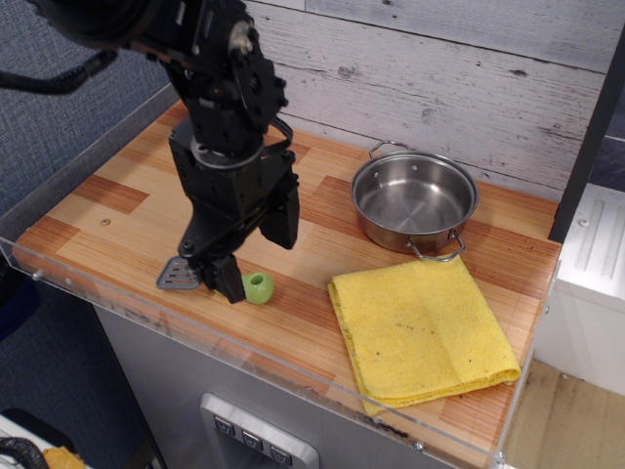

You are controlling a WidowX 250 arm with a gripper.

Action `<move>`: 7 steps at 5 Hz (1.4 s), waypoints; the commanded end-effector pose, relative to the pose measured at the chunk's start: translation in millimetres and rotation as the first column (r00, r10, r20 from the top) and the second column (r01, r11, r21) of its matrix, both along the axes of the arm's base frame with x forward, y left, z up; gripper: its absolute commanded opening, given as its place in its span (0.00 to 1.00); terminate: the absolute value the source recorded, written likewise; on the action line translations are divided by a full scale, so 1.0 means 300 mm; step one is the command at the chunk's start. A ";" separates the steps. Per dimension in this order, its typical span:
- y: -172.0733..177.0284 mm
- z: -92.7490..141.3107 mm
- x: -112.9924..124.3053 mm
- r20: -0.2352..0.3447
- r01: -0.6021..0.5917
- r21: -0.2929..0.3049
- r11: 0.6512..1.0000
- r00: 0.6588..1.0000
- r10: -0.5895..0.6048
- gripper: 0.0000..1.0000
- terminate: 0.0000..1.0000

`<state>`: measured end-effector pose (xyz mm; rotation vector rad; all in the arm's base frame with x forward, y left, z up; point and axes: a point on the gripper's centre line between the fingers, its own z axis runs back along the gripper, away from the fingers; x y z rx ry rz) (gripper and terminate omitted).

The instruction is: Move the spatula to the right of the sushi roll.

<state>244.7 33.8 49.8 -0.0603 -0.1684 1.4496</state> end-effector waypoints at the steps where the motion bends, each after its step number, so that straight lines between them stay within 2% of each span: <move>1: -0.002 -0.050 0.024 0.015 -0.007 0.018 1.000 1.000 0.007 1.00 0.00; 2: 0.008 -0.074 0.038 0.007 -0.006 0.036 0.999 1.000 0.006 1.00 0.00; 3: 0.009 -0.109 0.051 0.013 -0.013 0.028 1.000 1.000 0.012 1.00 0.00; 4: 0.012 -0.120 0.056 0.014 0.000 0.064 0.998 1.000 0.000 0.00 0.00; 7: 0.042 -0.059 0.042 0.037 -0.004 0.085 0.996 0.999 0.001 0.00 0.00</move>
